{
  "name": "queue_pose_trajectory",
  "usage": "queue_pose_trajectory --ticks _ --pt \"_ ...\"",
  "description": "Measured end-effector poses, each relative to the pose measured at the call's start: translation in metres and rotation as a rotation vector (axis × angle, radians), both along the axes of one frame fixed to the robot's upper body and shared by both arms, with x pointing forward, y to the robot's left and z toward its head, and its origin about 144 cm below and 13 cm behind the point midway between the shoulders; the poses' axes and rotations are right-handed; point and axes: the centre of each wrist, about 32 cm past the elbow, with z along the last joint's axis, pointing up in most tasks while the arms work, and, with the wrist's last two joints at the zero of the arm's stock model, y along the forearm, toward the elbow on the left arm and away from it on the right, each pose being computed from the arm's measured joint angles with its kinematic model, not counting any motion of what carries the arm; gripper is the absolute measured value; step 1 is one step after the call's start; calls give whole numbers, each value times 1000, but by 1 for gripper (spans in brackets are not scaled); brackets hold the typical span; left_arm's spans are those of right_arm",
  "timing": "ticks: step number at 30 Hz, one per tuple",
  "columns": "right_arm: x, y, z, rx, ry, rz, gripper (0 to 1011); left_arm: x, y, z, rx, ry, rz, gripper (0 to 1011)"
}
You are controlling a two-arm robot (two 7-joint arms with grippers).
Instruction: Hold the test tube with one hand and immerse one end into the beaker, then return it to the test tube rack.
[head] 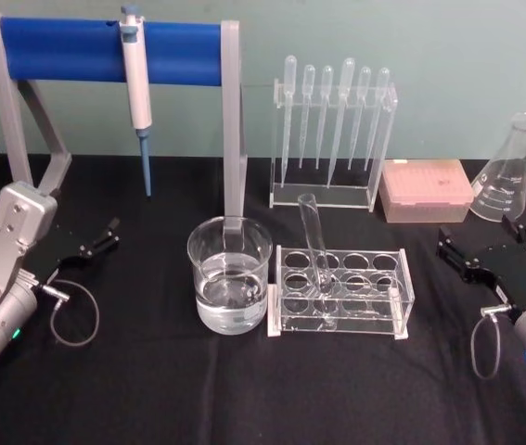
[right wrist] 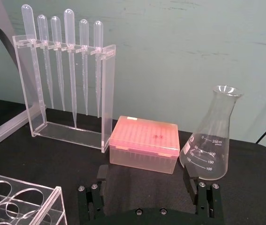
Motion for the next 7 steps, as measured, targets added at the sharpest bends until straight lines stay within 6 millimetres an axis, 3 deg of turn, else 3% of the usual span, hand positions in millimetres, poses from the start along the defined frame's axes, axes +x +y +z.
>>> queue_pose_trajectory --ticks 7 --pt "0 0 1 1 0 2 1002 0 0 0 0 0 0 1000"
